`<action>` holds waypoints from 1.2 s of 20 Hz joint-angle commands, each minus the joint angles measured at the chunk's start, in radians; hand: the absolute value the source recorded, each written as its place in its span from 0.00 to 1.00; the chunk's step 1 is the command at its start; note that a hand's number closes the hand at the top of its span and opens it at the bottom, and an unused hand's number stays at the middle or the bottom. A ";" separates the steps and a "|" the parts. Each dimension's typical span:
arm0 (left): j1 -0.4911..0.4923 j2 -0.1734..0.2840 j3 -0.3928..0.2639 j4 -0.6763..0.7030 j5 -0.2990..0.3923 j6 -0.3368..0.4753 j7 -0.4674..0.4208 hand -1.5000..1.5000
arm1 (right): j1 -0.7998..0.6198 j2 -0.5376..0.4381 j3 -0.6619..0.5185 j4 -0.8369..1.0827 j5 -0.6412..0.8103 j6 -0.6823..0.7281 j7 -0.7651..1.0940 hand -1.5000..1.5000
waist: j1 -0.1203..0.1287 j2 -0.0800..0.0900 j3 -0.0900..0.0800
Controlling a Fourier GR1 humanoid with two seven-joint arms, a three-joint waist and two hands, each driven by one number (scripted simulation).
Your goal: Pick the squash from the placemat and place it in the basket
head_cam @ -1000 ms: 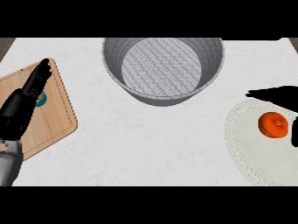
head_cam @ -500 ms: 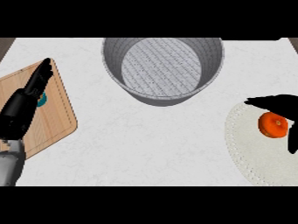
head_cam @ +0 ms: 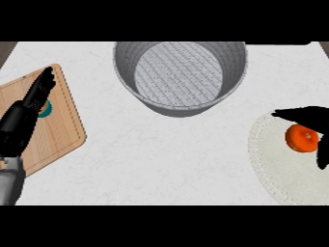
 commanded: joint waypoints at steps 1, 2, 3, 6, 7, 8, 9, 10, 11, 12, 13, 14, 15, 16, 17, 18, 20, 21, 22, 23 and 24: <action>-0.046 -0.038 -0.019 0.049 -0.058 0.047 -0.010 0.50 | -0.017 -0.017 -0.013 0.130 0.044 -0.069 -0.085 0.00 | 0.000 0.002 0.000; -0.092 0.016 0.044 0.057 0.010 -0.016 0.029 0.50 | -0.044 0.039 -0.041 0.094 0.024 -0.025 -0.008 1.00 | -0.002 0.001 0.000; -0.010 0.003 0.010 -0.081 0.009 -0.028 0.086 0.50 | 0.022 0.025 -0.037 0.053 0.022 -0.017 -0.013 1.00 | -0.001 -0.002 0.000; -0.047 -0.024 0.010 0.083 -0.037 -0.001 -0.047 0.50 | -0.055 0.028 -0.051 0.134 0.046 -0.047 -0.083 1.00 | 0.000 0.001 0.000; 0.080 -0.045 -0.023 -0.095 -0.047 0.012 0.007 0.50 | -0.004 0.044 -0.042 0.028 0.038 -0.015 -0.026 1.00 | 0.001 -0.002 0.000; -0.046 -0.004 0.025 0.039 -0.013 -0.030 -0.006 0.50 | -0.050 0.035 -0.039 0.197 0.082 -0.134 -0.107 1.00 | 0.004 0.002 0.001; -0.024 -0.035 -0.008 -0.021 -0.041 0.001 0.044 0.50 | -0.059 0.056 -0.026 0.129 0.085 -0.101 -0.084 1.00 | 0.002 0.000 0.000; 0.010 -0.033 0.011 -0.006 -0.033 0.000 -0.012 0.50 | 0.015 0.080 -0.029 0.080 0.078 -0.138 -0.062 1.00 | -0.002 -0.001 0.000; -0.029 -0.040 0.000 0.025 -0.040 -0.001 -0.007 0.50 | 0.040 0.080 -0.012 0.046 0.085 -0.139 -0.067 1.00 | -0.007 -0.001 0.000; -0.069 -0.013 0.025 0.028 -0.028 -0.013 0.030 0.50 | 0.023 0.072 -0.033 0.115 0.088 -0.197 -0.099 1.00 | -0.003 0.001 0.000; -0.043 0.014 0.057 0.033 0.011 -0.055 -0.001 0.50 | 0.014 0.066 -0.032 0.093 0.090 -0.174 -0.102 1.00 | -0.002 0.000 0.000; -0.014 -0.046 0.007 0.038 -0.046 0.004 -0.046 0.50 | 0.008 0.082 -0.037 0.133 0.102 -0.233 -0.103 1.00 | 0.000 0.001 0.000; -0.076 -0.016 0.023 0.014 -0.030 -0.014 0.048 0.50 | 0.001 0.106 -0.045 0.132 0.101 -0.251 -0.081 1.00 | 0.000 0.001 0.001; -0.058 -0.016 0.030 0.039 -0.031 -0.018 0.014 0.50 | 0.051 0.083 -0.038 0.028 0.093 -0.221 -0.087 1.00 | -0.008 -0.002 0.000; -0.022 -0.004 0.049 0.018 0.001 -0.046 0.005 0.50 | -0.030 0.071 -0.062 0.093 0.093 -0.217 -0.107 1.00 | 0.001 0.000 0.000; -0.021 -0.004 0.040 -0.025 0.003 -0.048 0.023 0.50 | -0.104 0.123 -0.085 0.220 0.111 -0.300 -0.055 1.00 | 0.019 0.004 0.001; -0.002 -0.047 -0.015 -0.027 -0.033 -0.026 0.002 0.50 | -0.213 0.060 -0.168 0.326 0.090 -0.324 -0.032 1.00 | 0.047 0.014 0.003; -0.065 -0.038 -0.017 -0.012 -0.023 -0.041 0.029 0.50 | -0.239 0.083 -0.201 0.336 0.075 -0.362 0.024 1.00 | 0.062 0.025 0.006; -0.078 -0.031 -0.009 0.023 -0.030 -0.039 -0.013 0.50 | -0.287 0.064 -0.217 0.347 0.077 -0.359 0.056 1.00 | 0.071 0.035 0.005; -0.064 -0.052 -0.026 -0.002 -0.031 -0.032 0.006 0.50 | -0.314 0.075 -0.246 0.357 0.069 -0.379 0.124 1.00 | 0.082 0.033 0.006; -0.058 -0.051 -0.028 0.007 -0.037 -0.031 -0.003 0.50 | -0.337 0.053 -0.261 0.379 0.063 -0.406 0.101 1.00 | 0.084 0.036 0.006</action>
